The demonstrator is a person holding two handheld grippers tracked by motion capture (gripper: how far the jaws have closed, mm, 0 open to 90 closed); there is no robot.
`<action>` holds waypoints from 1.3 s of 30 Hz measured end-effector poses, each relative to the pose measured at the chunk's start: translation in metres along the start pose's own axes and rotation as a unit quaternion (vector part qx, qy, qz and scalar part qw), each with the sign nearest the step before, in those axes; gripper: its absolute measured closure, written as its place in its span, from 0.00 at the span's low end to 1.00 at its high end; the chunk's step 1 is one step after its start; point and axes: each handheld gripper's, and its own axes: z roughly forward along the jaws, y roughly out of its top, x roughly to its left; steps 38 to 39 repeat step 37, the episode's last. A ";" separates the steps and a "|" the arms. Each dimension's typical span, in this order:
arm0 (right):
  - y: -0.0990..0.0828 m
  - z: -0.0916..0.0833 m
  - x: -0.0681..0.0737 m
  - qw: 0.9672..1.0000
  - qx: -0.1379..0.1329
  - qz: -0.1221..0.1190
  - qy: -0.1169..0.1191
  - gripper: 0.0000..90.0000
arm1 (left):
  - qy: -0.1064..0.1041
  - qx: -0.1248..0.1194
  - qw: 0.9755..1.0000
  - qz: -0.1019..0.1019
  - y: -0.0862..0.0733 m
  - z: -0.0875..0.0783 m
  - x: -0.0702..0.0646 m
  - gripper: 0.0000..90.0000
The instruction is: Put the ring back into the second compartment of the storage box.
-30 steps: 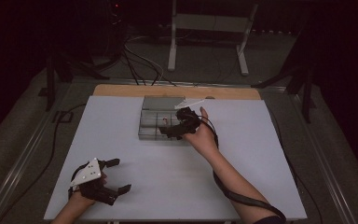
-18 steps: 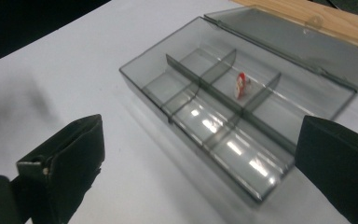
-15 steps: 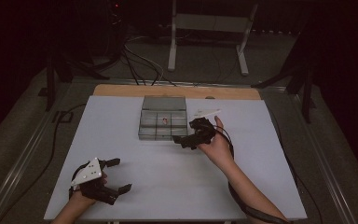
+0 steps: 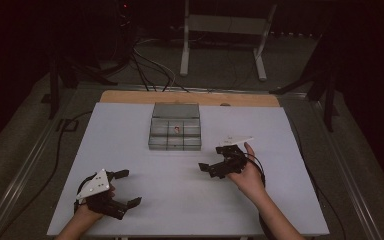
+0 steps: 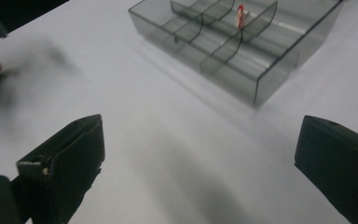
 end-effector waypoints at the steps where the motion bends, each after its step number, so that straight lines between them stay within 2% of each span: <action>1: -0.003 -0.003 0.000 1.000 0.001 0.001 0.004 0.01 | 0.000 0.000 1.000 0.000 0.000 0.000 0.000 0.01; 5: -0.019 -0.013 0.001 1.000 -0.005 0.008 0.005 0.01 | 0.000 0.000 1.000 0.000 0.000 -0.001 0.000 0.01; 10: -0.040 -0.023 0.001 1.000 0.011 0.010 0.000 0.01 | 0.000 0.000 1.000 0.001 0.000 0.000 0.000 0.01; 13: -0.051 -0.031 -0.002 1.000 0.010 0.010 0.002 0.01 | 0.001 0.001 1.000 0.001 0.000 0.000 0.000 0.01; 21: -0.077 -0.047 -0.006 0.999 0.017 0.027 0.007 0.01 | 0.000 0.000 1.000 0.002 0.000 0.000 -0.001 0.01; 25: -0.087 -0.057 -0.008 1.000 0.008 0.023 0.008 0.01 | 0.000 0.000 1.000 0.001 0.000 -0.001 0.000 0.01; 31: -0.095 -0.066 -0.010 1.000 0.002 0.023 0.001 0.01 | 0.000 0.002 1.000 0.002 0.000 0.000 0.000 0.01; 39: -0.096 -0.062 -0.011 1.000 0.011 0.016 0.001 0.01 | 0.000 0.003 1.000 0.002 0.000 0.000 0.000 0.01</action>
